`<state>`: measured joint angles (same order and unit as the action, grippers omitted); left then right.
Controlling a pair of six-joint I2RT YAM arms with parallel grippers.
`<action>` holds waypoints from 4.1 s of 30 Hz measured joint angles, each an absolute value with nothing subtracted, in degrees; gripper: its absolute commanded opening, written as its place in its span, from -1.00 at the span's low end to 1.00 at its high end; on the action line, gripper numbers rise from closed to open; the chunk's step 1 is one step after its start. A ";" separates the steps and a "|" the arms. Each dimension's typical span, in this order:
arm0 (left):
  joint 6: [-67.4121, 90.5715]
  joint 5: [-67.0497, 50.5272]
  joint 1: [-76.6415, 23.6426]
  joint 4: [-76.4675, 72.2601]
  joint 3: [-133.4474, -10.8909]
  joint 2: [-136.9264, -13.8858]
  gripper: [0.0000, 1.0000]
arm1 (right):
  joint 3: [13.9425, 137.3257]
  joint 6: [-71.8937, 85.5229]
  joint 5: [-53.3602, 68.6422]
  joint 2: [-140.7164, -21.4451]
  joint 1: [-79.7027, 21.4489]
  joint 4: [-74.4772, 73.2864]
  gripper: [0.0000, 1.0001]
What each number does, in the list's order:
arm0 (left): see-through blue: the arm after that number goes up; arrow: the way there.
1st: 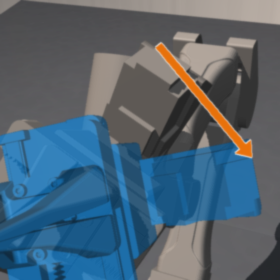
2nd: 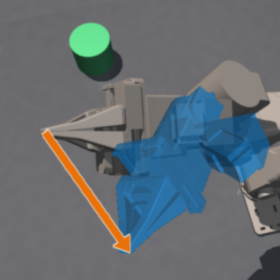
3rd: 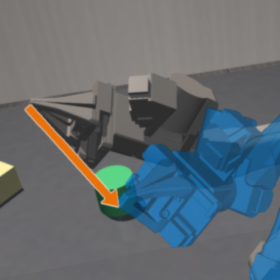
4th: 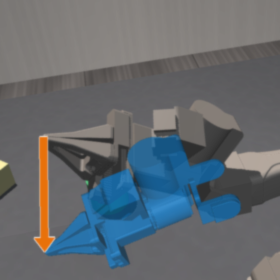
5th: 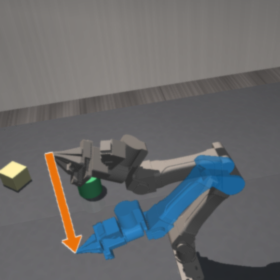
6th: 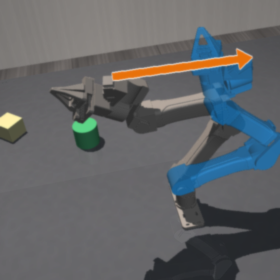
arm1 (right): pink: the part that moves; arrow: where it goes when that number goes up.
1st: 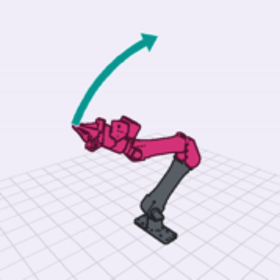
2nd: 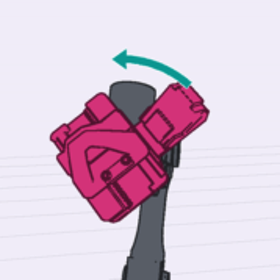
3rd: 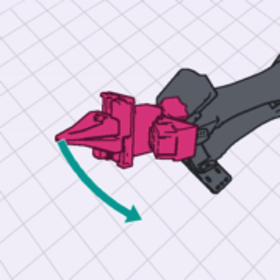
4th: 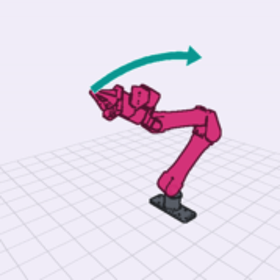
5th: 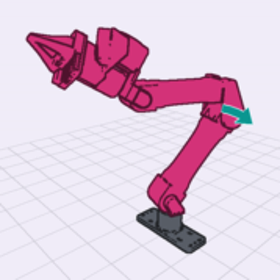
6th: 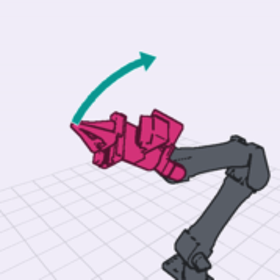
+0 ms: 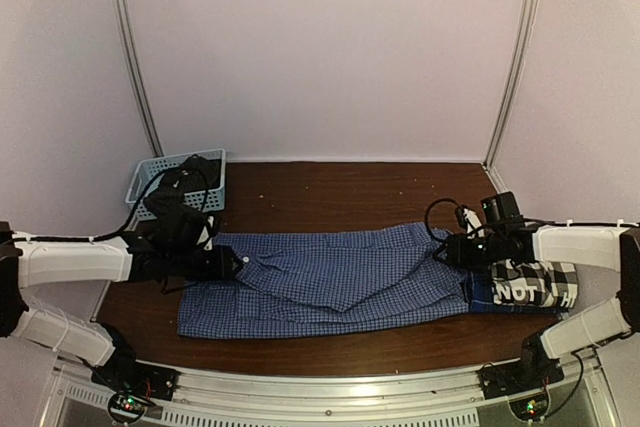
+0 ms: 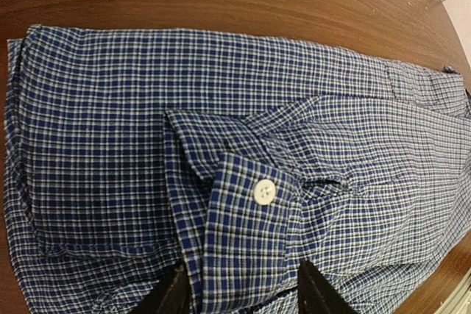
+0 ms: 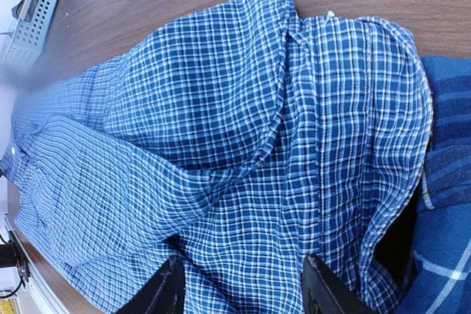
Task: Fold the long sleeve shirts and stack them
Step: Fold the sleeve of the rectangle-folded shirt, then rotate the rectangle-folded shirt at the center of the board.
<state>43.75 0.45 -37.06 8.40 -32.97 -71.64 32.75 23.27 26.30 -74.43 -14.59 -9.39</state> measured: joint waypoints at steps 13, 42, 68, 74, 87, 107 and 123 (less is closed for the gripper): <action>40.29 -0.05 -37.36 7.18 -35.31 -70.13 0.38 | 31.66 24.03 23.53 -69.52 -19.97 -10.11 0.14; 40.82 -6.42 -41.47 -10.96 -27.20 -83.46 0.28 | 55.75 23.09 11.92 -104.14 -25.82 -5.61 0.15; 36.27 -6.09 -62.78 -2.72 -61.25 -110.43 0.25 | 97.62 4.45 2.83 -130.43 -18.94 -20.64 0.40; 33.85 -6.37 -62.87 -1.43 -60.45 -108.51 0.33 | 89.71 6.00 -3.31 -119.04 -18.87 -23.05 0.47; 31.40 -0.58 -62.72 0.97 -52.73 -95.09 0.39 | 65.19 12.27 0.56 -98.54 -22.15 -15.88 0.48; 28.62 -11.79 -56.40 1.21 -47.24 -98.39 0.21 | 61.25 18.04 10.72 -107.98 -23.97 -6.59 0.40; 28.82 -18.87 -57.89 -6.17 -54.98 -107.87 0.24 | 82.63 10.44 8.45 -123.72 -20.75 -8.25 0.41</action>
